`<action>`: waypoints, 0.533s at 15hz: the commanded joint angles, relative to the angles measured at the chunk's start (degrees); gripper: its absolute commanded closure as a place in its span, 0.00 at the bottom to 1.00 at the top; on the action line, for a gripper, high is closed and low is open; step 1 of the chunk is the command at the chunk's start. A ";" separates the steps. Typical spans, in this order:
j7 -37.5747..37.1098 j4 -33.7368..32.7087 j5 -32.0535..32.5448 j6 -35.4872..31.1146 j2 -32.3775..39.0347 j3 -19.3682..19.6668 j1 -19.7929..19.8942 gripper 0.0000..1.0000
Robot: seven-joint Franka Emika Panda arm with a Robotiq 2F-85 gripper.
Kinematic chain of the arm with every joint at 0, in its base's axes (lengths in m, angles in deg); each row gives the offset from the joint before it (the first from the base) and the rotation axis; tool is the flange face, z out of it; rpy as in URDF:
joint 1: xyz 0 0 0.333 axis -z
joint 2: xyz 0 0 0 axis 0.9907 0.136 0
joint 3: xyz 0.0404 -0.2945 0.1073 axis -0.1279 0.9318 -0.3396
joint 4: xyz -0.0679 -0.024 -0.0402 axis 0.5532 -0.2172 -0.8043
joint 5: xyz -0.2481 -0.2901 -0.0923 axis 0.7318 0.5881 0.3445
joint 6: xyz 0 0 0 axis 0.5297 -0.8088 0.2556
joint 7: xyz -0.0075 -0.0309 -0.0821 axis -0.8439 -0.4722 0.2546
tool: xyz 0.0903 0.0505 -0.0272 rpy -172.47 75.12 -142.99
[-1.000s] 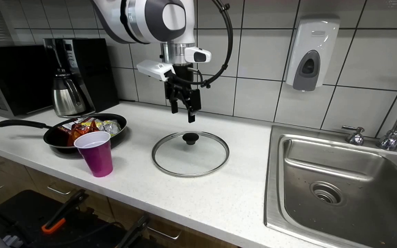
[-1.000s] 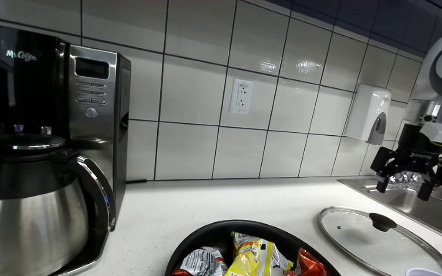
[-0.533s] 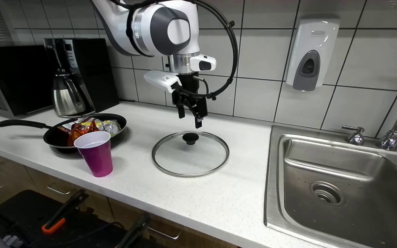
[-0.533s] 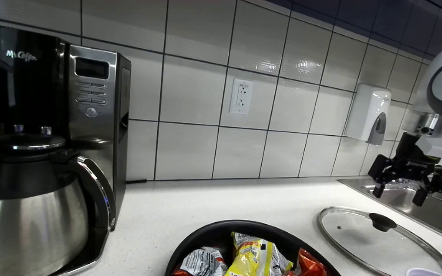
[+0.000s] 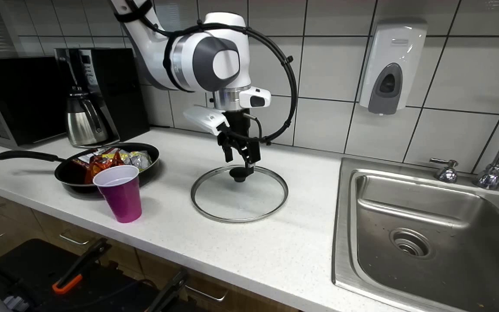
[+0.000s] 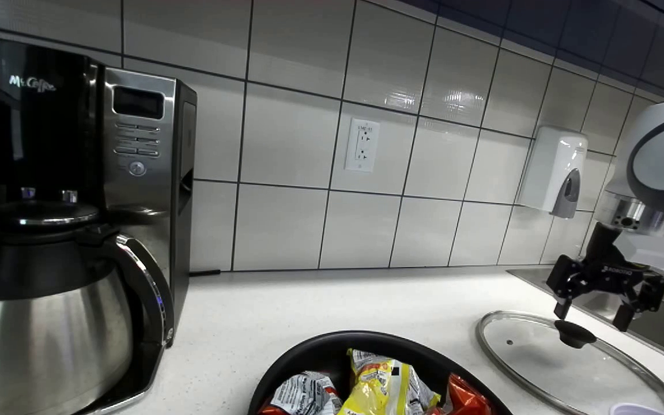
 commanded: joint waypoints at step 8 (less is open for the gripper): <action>1.11 -3.30 -1.14 -1.74 5.82 -0.51 -0.60 0.00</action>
